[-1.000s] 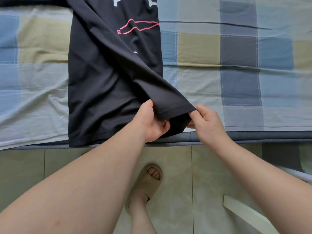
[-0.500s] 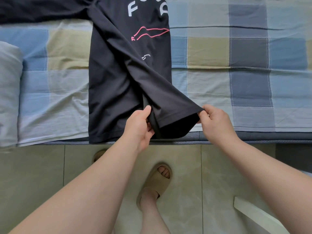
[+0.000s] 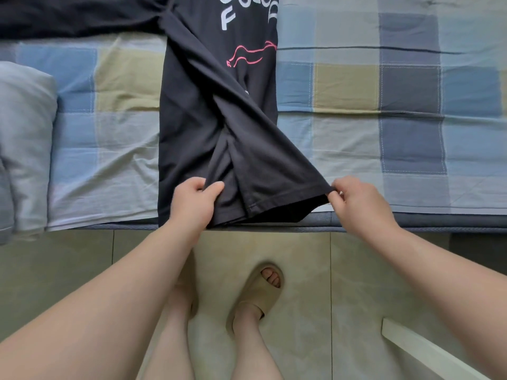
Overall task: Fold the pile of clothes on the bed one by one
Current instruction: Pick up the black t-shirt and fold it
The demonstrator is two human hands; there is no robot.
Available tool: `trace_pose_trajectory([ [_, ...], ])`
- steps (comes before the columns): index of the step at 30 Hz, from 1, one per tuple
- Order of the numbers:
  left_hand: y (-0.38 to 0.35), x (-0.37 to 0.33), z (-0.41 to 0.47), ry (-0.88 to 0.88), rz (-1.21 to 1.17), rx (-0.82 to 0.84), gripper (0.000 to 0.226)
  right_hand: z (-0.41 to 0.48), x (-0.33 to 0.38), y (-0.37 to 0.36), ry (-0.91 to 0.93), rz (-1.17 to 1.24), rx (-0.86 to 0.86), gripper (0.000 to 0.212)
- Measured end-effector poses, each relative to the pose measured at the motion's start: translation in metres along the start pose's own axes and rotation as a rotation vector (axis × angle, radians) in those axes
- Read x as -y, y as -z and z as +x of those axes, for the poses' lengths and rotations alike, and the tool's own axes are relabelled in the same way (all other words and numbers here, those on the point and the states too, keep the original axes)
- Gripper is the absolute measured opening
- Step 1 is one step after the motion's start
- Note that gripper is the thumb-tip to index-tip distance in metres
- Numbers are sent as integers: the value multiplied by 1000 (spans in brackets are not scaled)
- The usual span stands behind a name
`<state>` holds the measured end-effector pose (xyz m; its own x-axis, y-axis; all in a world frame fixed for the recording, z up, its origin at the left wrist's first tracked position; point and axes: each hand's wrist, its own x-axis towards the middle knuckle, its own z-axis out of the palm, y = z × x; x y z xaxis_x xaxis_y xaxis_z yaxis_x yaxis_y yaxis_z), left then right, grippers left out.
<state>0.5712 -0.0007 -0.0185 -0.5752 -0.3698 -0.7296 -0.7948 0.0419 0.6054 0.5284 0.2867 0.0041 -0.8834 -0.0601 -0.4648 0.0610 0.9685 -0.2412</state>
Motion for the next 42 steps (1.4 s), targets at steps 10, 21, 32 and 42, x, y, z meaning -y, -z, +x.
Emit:
trace_pose_trajectory([
  [10,38,19,13,160,-42,-127,19,-7,27,-8,315,-68,-16,50],
  [21,28,-6,12,-126,214,63,48,-26,76,-7,472,204,-114,19],
  [32,-32,-47,5,-76,220,154,28,-24,72,5,357,220,-128,16],
  [42,-45,-108,-22,295,-525,285,20,-30,56,61,101,223,-229,4],
])
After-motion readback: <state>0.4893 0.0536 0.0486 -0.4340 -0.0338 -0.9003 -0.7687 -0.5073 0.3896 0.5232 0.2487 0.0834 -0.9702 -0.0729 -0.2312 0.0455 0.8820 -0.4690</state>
